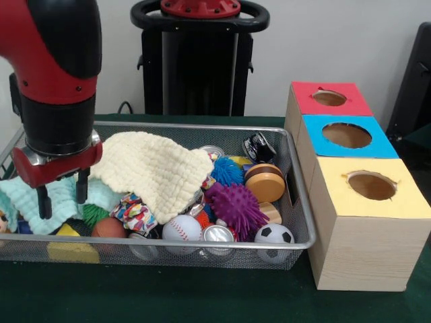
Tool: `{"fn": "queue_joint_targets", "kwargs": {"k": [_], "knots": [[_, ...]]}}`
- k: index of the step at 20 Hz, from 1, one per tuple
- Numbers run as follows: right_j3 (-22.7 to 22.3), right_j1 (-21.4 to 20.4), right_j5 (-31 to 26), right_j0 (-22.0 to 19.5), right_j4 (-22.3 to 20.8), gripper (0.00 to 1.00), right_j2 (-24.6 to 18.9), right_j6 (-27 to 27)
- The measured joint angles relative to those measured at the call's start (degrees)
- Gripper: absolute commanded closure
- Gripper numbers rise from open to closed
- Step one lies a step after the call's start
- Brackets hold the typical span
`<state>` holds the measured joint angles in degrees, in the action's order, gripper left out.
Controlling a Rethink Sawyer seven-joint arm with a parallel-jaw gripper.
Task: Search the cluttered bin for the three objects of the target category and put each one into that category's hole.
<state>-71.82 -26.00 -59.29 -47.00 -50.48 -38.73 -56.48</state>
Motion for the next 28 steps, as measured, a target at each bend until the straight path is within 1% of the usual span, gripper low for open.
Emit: {"fn": "queue_joint_targets", "kwargs": {"k": [4, 14, 24, 28], "knots": [[-0.39, 0.86, 0.32, -0.32, -0.51, 0.0, 1.03, 0.0], [-1.04, 0.87, 0.32, -0.14, -1.9, 0.0, 2.51, 0.0], [-3.75, -0.71, 0.32, -1.07, -1.9, 0.0, 2.7, 0.0], [-3.82, -0.65, 0.32, -1.11, -1.97, 0.0, 3.06, 0.0]]}}
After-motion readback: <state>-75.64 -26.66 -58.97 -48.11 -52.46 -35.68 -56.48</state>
